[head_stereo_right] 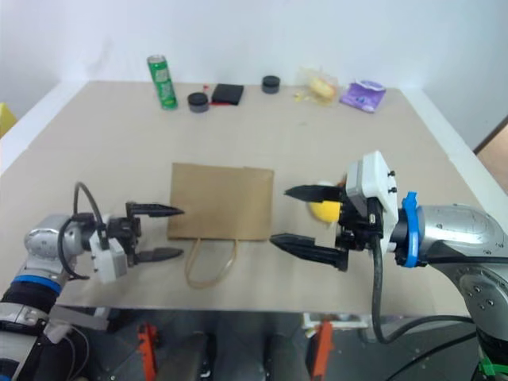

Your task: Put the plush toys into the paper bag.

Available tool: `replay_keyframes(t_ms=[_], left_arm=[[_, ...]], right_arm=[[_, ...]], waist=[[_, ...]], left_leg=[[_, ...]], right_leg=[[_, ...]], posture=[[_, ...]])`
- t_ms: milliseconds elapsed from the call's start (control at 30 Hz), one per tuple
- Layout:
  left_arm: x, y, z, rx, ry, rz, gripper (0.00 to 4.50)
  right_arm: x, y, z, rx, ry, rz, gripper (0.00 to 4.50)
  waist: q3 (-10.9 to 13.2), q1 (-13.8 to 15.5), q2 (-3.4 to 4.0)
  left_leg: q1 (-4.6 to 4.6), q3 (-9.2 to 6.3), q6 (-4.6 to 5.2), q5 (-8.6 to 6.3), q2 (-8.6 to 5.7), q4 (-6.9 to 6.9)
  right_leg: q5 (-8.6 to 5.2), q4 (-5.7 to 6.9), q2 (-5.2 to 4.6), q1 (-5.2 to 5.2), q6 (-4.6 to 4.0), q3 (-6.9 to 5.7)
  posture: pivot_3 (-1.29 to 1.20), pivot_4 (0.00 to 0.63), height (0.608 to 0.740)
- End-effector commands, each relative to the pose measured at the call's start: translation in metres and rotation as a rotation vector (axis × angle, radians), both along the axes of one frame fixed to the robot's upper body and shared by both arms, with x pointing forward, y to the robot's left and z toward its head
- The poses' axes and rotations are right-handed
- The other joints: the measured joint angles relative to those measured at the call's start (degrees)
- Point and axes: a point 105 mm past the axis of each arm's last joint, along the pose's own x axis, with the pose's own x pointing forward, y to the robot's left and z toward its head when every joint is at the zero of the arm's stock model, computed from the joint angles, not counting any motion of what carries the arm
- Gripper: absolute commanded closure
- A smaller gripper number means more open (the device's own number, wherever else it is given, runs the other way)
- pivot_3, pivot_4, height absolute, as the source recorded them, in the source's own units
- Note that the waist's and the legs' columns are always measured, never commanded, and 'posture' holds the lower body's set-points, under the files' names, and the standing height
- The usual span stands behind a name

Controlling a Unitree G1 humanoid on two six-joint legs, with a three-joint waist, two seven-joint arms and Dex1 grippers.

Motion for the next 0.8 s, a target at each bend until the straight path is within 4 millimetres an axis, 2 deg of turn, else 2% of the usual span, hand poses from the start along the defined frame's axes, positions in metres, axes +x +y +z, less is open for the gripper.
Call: replay_keyframes(t_ms=[33,400,533,567,700,733,800], left_arm=[[0.001,-0.01,0.0,-0.017,-0.018,-0.023,0.02],[0.002,-0.037,-0.005,-0.065,0.002,-0.075,0.02],[0.004,-0.04,-0.008,-0.073,0.033,-0.069,1.83],[0.005,-0.041,-0.007,-0.077,0.036,-0.068,2.15],[0.008,-0.042,-0.004,-0.101,0.054,-0.052,4.27],[0.009,-0.043,-0.002,-0.117,0.064,-0.044,4.48],[0.014,-0.044,0.004,-0.165,0.095,-0.015,4.48]], right_arm=[[-0.006,0.003,0.006,0.009,-0.041,0.013,0.0],[-0.005,0.003,0.01,0.02,-0.046,-0.013,0.0],[-0.004,0.003,0.01,0.023,-0.046,-0.022,0.0],[-0.004,0.004,0.01,0.024,-0.046,-0.023,0.0],[-0.004,0.003,0.009,0.035,-0.043,-0.035,0.0],[-0.003,0.003,0.008,0.037,-0.04,-0.041,0.0],[-0.001,0.003,0.004,0.049,-0.028,-0.06,0.0]], waist=[[0.0,0.0,0.0],[-0.01,0.0,-0.01],[-0.01,-0.01,-0.01],[-0.01,-0.01,-0.01],[-0.01,-0.01,-0.01],[-0.01,-0.01,-0.02],[-0.01,-0.01,-0.02]], left_leg=[[-0.01,0.0,0.0,0.0,0.05,0.0],[0.03,0.41,0.0,0.0,0.41,0.01],[0.02,0.48,-0.01,-0.01,0.43,0.0],[0.02,0.48,-0.01,-0.01,0.43,0.0],[0.02,0.51,-0.01,-0.01,0.45,0.0],[0.02,0.53,-0.01,-0.01,0.45,0.0],[0.02,0.54,-0.01,-0.01,0.46,0.0]], right_leg=[[-0.01,0.0,0.04,-0.01,-0.05,-0.01],[0.0,-0.01,0.19,-0.05,-0.24,0.03],[0.03,0.0,0.2,-0.09,-0.19,0.07],[0.02,-0.01,0.2,-0.09,-0.22,0.07],[0.0,-0.01,0.2,-0.1,-0.25,0.08],[0.0,-0.01,0.2,-0.1,-0.25,0.08],[0.0,-0.01,0.2,-0.1,-0.25,0.08]], posture=[[0.0,0.15,0.74],[0.0,0.15,0.74],[0.0,0.15,0.74],[0.0,0.15,0.74],[0.0,0.15,0.74],[0.0,0.15,0.74],[0.0,0.15,0.74]])
